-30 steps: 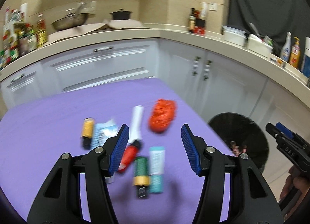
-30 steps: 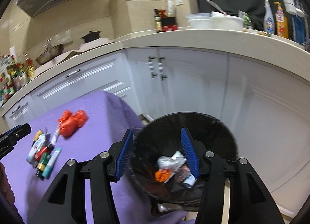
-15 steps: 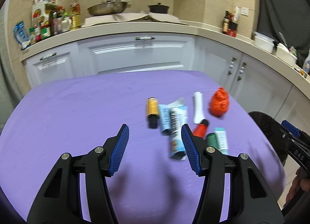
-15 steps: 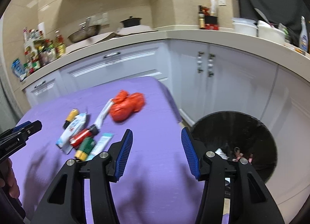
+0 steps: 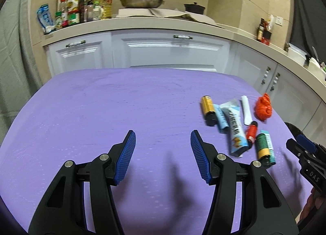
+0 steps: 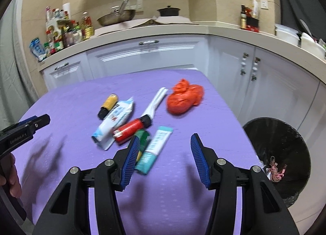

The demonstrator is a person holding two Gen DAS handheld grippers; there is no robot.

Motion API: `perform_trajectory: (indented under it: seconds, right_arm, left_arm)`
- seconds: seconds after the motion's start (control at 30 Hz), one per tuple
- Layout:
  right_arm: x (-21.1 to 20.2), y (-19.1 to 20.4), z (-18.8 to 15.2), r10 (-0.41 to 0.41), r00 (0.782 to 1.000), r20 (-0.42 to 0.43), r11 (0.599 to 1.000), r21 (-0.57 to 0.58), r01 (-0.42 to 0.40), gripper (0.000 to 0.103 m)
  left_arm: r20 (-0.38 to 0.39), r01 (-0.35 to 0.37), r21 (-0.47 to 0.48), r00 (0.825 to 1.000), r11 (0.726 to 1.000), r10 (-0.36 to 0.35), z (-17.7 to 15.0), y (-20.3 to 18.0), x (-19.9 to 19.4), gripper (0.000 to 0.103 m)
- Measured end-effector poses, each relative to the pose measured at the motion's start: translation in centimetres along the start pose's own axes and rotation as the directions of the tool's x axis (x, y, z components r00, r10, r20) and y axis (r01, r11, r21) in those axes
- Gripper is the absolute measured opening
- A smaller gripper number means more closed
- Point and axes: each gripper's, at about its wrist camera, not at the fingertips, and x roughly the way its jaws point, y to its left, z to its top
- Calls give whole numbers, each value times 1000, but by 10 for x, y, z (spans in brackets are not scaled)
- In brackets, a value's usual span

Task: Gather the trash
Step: 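Move both open grippers back over the table toward the tubes and bottles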

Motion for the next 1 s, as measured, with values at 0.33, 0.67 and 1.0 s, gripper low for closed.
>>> perform_trajectory:
  seconds: [0.33, 0.67, 1.0]
  right_arm:
    - [20, 29, -5, 41, 997, -72, 999, -20, -43, 44]
    - [38, 43, -7, 8, 990, -144, 999, -35, -13, 41]
    - [52, 48, -5, -15, 982, -189, 1000, -24, 11, 41]
  left_arm:
    - [-3, -41, -49, 999, 998, 41, -5, 45, -2, 54]
    - [-17, -21, -78, 1000, 997, 19, -11, 66, 2, 54]
    - [-29, 2, -111, 1000, 994, -5, -12, 83, 8, 54]
